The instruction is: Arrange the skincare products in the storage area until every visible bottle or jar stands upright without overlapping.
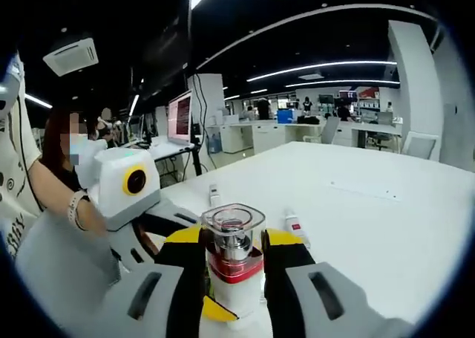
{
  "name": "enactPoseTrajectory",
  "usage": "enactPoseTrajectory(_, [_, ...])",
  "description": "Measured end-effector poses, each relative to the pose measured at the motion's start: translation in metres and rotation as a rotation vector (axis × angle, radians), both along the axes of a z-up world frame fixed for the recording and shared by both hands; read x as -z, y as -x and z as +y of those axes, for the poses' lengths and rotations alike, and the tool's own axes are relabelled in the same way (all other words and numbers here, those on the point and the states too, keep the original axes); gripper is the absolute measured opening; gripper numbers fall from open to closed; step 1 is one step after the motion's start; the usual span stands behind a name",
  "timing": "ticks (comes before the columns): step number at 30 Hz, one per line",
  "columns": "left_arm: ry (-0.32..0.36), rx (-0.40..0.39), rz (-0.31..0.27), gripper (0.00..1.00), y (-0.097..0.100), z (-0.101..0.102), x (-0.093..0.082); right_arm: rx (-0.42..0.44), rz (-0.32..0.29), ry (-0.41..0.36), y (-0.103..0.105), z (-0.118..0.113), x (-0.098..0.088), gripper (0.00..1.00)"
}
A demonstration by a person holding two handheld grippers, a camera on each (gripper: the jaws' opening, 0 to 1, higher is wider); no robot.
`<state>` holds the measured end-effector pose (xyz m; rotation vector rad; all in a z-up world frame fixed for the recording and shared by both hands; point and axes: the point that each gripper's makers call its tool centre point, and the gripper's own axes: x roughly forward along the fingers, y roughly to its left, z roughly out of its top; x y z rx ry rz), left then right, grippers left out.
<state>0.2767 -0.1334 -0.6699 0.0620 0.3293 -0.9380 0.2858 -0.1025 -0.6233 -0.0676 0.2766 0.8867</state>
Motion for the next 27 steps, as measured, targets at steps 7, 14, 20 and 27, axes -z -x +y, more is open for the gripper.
enactPoseTrajectory(7, [-0.043, -0.088, 0.011, 0.41, -0.003, -0.004, 0.006, 0.115, 0.016, 0.002, -0.007, -0.003, 0.000, 0.29])
enactPoseTrajectory(14, [-0.077, -0.116, -0.047, 0.42, -0.006, -0.017, 0.009, 0.218, 0.022, -0.011, -0.010, -0.011, 0.001, 0.29])
enactPoseTrajectory(20, [-0.126, -0.142, -0.111, 0.33, -0.011, -0.015, 0.009, 0.245, 0.033, 0.000, -0.007, -0.012, 0.001, 0.29])
enactPoseTrajectory(27, [-0.169, -0.145, -0.129, 0.29, -0.015, -0.007, 0.013, 0.243, 0.057, 0.011, -0.003, -0.010, 0.003, 0.30])
